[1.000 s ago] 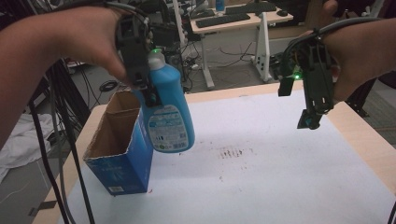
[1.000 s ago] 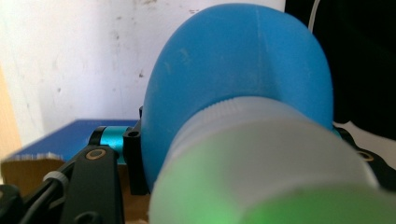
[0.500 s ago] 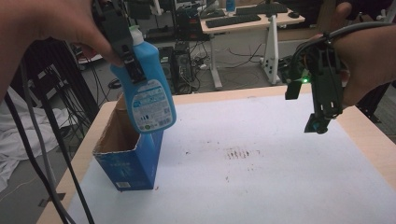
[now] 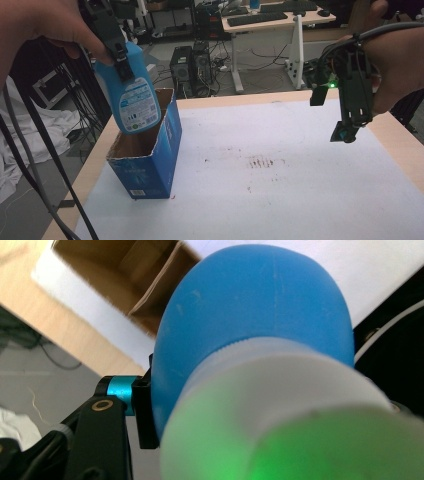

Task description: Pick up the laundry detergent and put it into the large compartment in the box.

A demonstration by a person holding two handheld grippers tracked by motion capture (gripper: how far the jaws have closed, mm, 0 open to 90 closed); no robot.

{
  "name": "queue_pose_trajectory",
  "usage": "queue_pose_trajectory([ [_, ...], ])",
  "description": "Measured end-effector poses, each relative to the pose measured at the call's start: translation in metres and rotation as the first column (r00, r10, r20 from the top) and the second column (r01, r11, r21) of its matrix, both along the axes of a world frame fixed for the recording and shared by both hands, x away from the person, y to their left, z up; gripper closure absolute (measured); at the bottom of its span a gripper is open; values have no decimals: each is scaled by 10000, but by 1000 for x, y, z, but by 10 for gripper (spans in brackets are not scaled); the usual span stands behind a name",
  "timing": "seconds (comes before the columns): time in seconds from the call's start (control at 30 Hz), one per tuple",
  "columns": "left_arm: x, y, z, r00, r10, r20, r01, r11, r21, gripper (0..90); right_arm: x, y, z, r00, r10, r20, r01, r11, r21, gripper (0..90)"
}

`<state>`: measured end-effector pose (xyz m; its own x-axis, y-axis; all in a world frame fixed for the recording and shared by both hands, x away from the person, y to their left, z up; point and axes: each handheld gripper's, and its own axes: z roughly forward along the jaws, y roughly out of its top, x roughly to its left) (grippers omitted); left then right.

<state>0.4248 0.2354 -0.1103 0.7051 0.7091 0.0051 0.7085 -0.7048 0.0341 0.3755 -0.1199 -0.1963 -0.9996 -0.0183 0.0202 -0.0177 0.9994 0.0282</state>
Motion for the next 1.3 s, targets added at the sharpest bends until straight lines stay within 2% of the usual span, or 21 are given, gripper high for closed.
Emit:
queue_pose_trajectory([
  [0.07, 1, 2, -2, 9999, 133, 4, -133, 9999, -8, 383, 1, 0, 0, 10000, 41, -16, -41, 10000, -1, 15],
  [0.2, 6, 14, -17, 9990, 407, -184, -407, 9992, -23, 383, 2, 2, -1, 10000, 1, -12, -1, 10000, -22, 15],
  [0.43, 10, 17, -33, 9982, 462, -371, -461, 9989, 17, 383, 2, 2, -2, 10000, 5, -24, -5, 10000, -34, 15],
  [0.47, 13, 18, -42, 9977, 426, -534, -428, 9991, -17, 383, 2, 2, -2, 10000, -30, -19, 30, 10000, -44, 15],
  [0.6, 15, 18, -51, 9975, 311, -628, -312, 9995, -12, 383, 2, 2, -2, 10000, -16, -14, 16, 10000, -35, 15],
  [0.67, 17, 17, -62, 9972, 342, -660, -347, 9994, -69, 383, 3, 1, -3, 10000, -75, -59, 75, 10000, -27, 15],
  [0.77, 18, 17, -70, 9968, 317, -735, -323, 9995, -71, 383, 3, 0, -5, 10000, -78, -56, 78, 10000, -13, 15],
  [0.8, 19, 17, -79, 9970, 287, -713, -296, 9995, -117, 383, 3, 0, -5, 9999, -77, -91, 77, 10000, -38, 15],
  [0.83, 19, 17, -79, 9970, 287, -713, -296, 9995, -117, 383, 3, 0, -6, 9999, -108, -97, 107, 9999, -41, 15],
  [0.87, 21, 18, -84, 9966, 220, -793, -226, 9997, -66, 383, 3, 0, -6, 9999, -108, -97, 107, 9999, -41, 15],
  [0.9, 21, 17, -94, 9961, 265, -846, -271, 9996, -59, 383, 3, 0, -7, 9999, -111, -98, 111, 9999, -35, 15],
  [0.93, 21, 17, -94, 9961, 265, -846, -271, 9996, -59, 383, 3, 0, -7, 9999, -111, -98, 111, 9999, -35, 15],
  [0.97, 23, 17, -104, 9946, 169, -1021, -164, 9998, 56, 383, 4, -1, -7, 9999, -102, -114, 101, 9999, -29, 15],
  [1.0, 23, 17, -104, 9946, 169, -1021, -164, 9998, 56, 383, 4, -1, -7, 9999, -102, -114, 101, 9999, -29, 15],
  [1.13, 23, 16, -127, 9920, 256, -1232, -238, 9996, 161, 383, 4, -2, -10, 9998, -114, -133, 113, 9999, -33, 15],
  [1.3, 25, 17, -138, 9907, 386, -1306, -369, 9992, 154, 383, 5, -1, -10, 9998, -100, -146, 100, 9999, -13, 15],
])
